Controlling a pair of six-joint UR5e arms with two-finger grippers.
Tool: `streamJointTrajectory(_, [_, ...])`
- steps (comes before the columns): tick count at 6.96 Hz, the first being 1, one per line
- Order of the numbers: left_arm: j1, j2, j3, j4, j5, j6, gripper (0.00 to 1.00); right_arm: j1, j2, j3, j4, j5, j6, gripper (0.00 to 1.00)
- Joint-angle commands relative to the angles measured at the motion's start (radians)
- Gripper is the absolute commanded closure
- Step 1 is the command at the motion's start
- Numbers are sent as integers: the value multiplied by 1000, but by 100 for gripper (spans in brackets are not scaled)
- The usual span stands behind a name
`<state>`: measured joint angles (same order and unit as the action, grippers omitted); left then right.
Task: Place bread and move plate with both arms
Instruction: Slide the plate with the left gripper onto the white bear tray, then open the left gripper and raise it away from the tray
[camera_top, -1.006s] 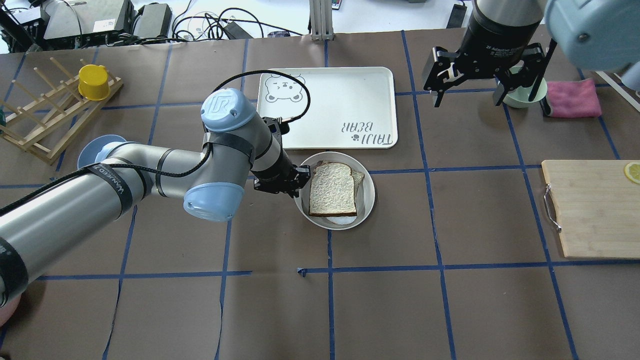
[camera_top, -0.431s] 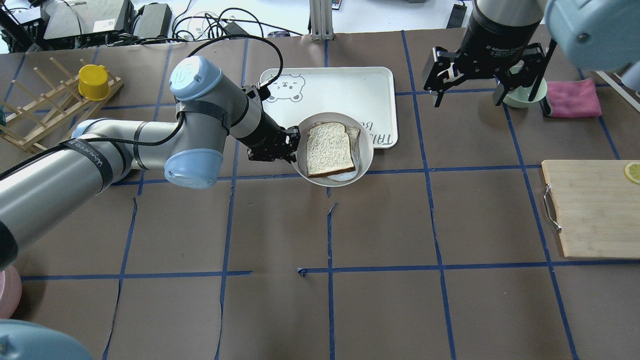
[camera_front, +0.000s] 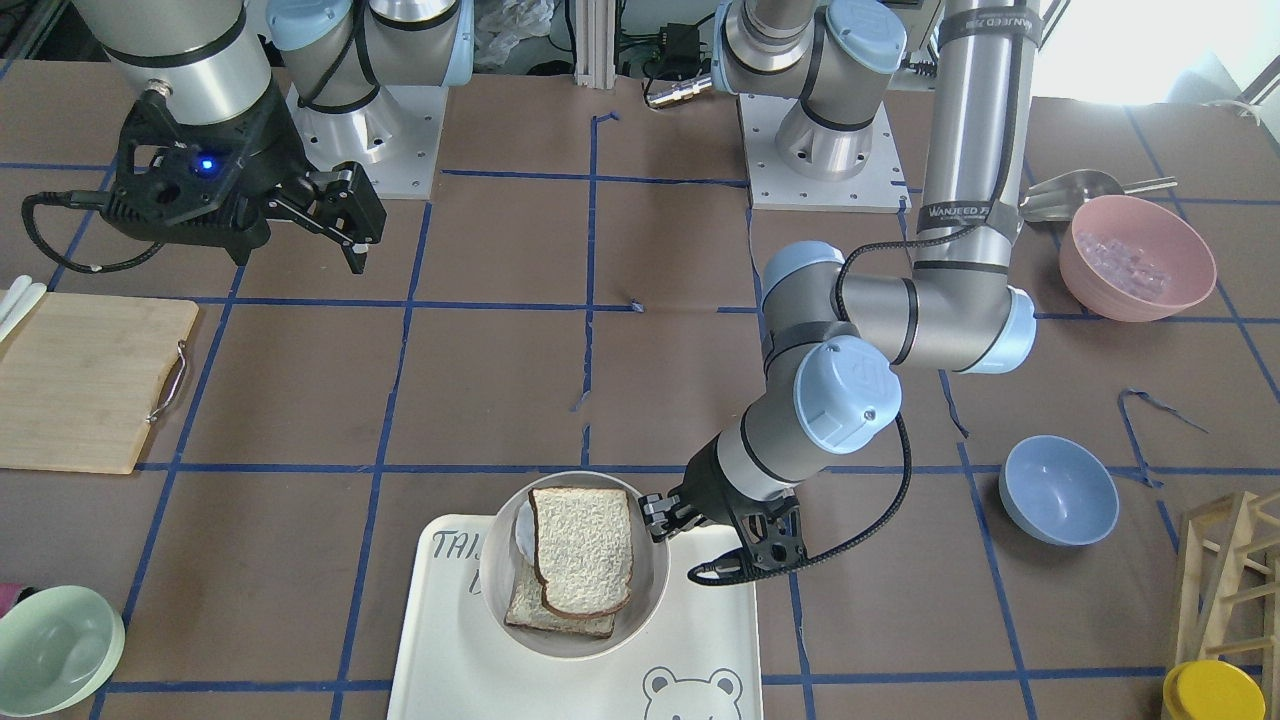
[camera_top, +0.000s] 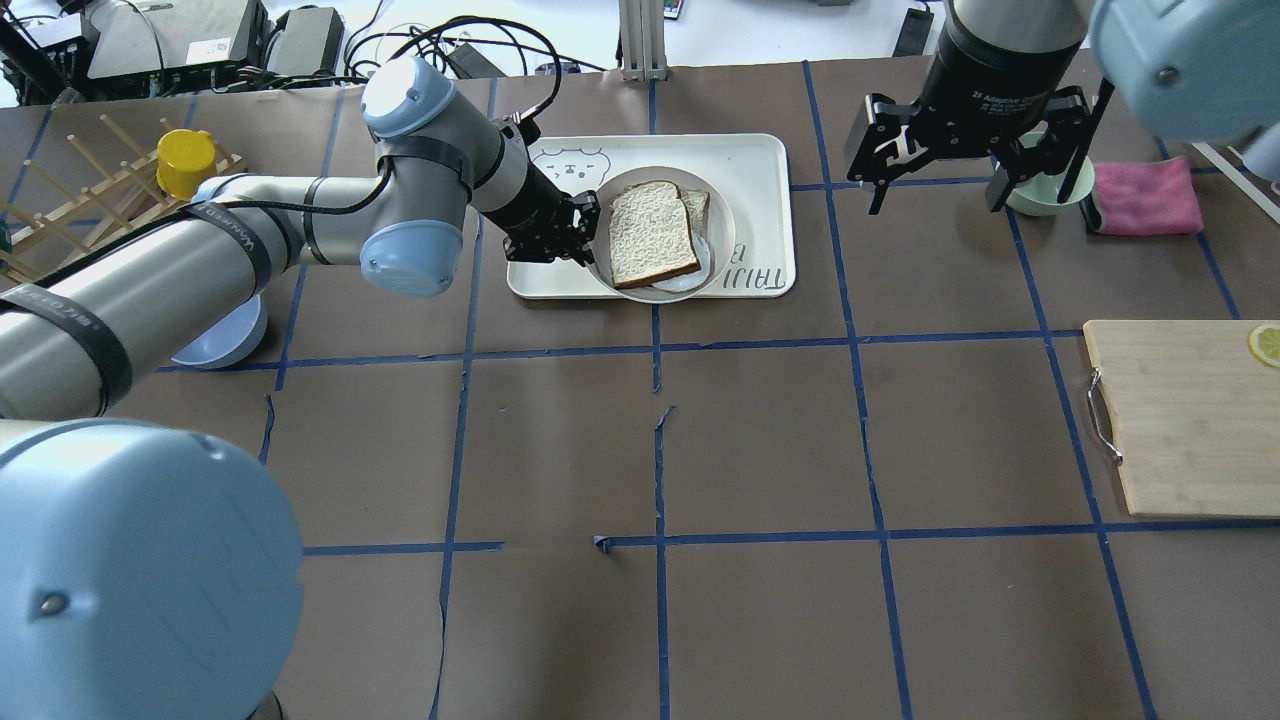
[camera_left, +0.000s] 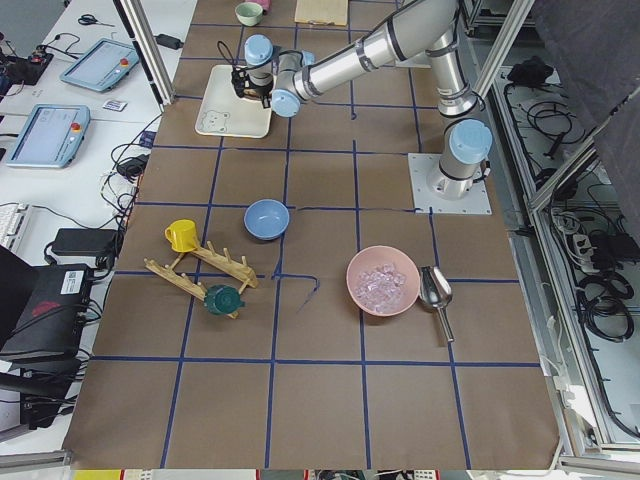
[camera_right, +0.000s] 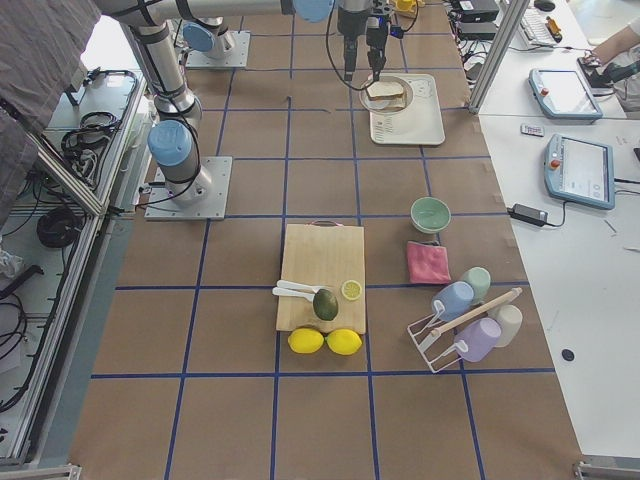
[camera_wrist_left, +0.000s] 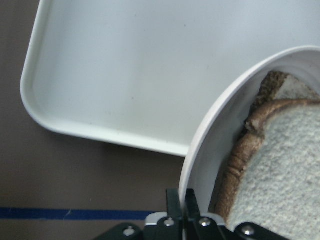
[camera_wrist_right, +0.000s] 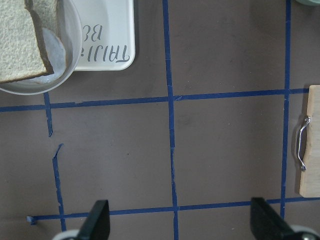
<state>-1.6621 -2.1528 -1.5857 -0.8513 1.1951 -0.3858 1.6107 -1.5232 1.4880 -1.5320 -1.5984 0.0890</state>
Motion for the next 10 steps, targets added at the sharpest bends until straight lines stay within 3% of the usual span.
streamJointTrajectory(1, [1, -125, 133, 0, 0, -2, 100, 0, 0, 0, 0, 0, 0, 0])
streamJointTrajectory(4, [1, -171, 144, 3, 6, -2, 100, 0, 0, 0, 0, 0, 0, 0])
streamJointTrajectory(5, [1, -165, 145, 5, 12, 4, 2, 0, 0, 0, 0, 0, 0, 0])
streamJointTrajectory(7, [-7, -102, 147, -38, 44, 2, 0, 0, 0, 0, 0, 2, 0, 0])
streamJointTrajectory(10, [-16, 150, 141, -378, 106, 22, 0, 0, 0, 0, 0, 2, 0, 0])
